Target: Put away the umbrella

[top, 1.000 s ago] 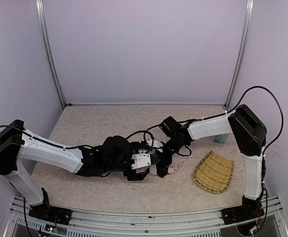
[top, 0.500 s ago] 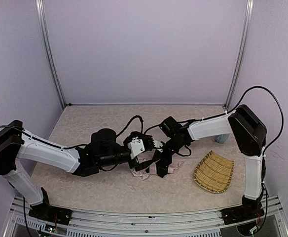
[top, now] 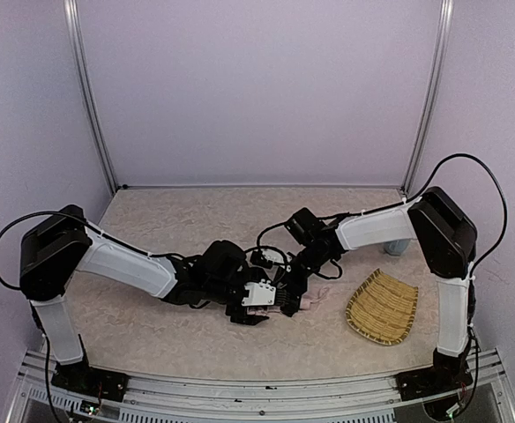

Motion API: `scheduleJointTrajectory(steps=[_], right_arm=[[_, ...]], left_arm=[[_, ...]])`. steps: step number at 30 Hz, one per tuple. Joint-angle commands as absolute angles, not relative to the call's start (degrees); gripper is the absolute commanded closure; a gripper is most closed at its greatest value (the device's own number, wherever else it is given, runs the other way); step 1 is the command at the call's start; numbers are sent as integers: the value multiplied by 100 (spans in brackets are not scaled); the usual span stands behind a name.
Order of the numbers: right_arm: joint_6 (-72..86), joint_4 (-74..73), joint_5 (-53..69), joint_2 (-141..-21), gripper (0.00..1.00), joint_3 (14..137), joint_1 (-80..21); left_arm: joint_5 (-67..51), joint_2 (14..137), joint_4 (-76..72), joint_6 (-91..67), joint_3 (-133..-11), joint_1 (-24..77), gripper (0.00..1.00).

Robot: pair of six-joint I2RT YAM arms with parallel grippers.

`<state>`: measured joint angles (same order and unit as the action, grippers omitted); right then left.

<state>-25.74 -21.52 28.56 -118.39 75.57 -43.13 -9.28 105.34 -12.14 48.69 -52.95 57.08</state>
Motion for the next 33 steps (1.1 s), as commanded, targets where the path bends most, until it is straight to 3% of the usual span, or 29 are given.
scheduleJointTrajectory(steps=[1,10,11,14,19,24,30,33], right_arm=[[-2439,-2397,2538,-12036,100,7425,-4319],[-2384,-2435,2581,-12018,100,7478,-4242],[-2378,-2433,2596,-12015,100,7481,-4237],[-2333,-2451,2619,-11990,100,7503,-4223],[-2261,-2450,2669,-11854,100,7470,-4147],[-2178,-2467,2574,-11803,100,7437,-4040],[-1889,-2208,2373,-11650,100,7276,-3869],[-1714,-2095,2235,-11546,85,7182,-3736]], left_arm=[[-433,10977,-541,5146,-5724,5748,14],[656,11711,177,5017,-6113,5689,24],[599,11742,258,4984,-6146,5679,28],[452,11760,342,4906,-6185,5667,55],[294,11729,571,4861,-6177,5610,73],[574,11781,455,4740,-6232,5601,100],[1647,11793,-583,4562,-6137,5645,100],[1319,11309,-1323,4380,-5765,5728,100]])
